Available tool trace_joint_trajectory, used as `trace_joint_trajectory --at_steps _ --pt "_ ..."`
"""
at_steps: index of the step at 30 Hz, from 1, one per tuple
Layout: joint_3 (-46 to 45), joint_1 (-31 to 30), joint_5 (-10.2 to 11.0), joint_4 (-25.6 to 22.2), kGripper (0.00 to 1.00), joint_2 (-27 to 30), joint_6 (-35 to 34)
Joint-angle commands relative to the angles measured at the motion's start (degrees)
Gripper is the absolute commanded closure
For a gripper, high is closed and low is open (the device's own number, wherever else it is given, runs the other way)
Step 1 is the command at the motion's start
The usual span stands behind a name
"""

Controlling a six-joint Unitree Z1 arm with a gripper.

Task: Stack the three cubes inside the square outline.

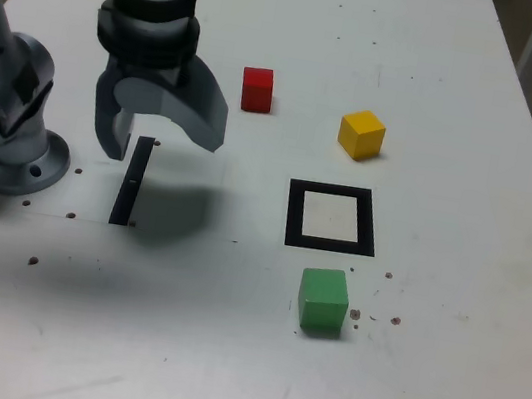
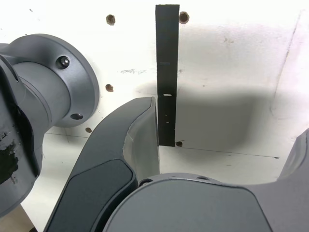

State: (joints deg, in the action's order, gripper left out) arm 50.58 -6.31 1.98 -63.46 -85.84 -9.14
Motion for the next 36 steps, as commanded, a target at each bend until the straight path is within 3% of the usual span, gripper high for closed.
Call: trace_joint_trajectory --at_steps 1,21,31,36 --pt "0.39 -0.10 0.14 0.41 0.01 -0.05 0.00" --pt "2.59 -0.10 0.47 0.16 0.01 -0.10 0.00" --pt "10.97 0.61 1.23 -9.94 0.02 -0.18 2.33" --pt "12.91 1.83 2.58 -10.36 0.02 0.09 5.13"
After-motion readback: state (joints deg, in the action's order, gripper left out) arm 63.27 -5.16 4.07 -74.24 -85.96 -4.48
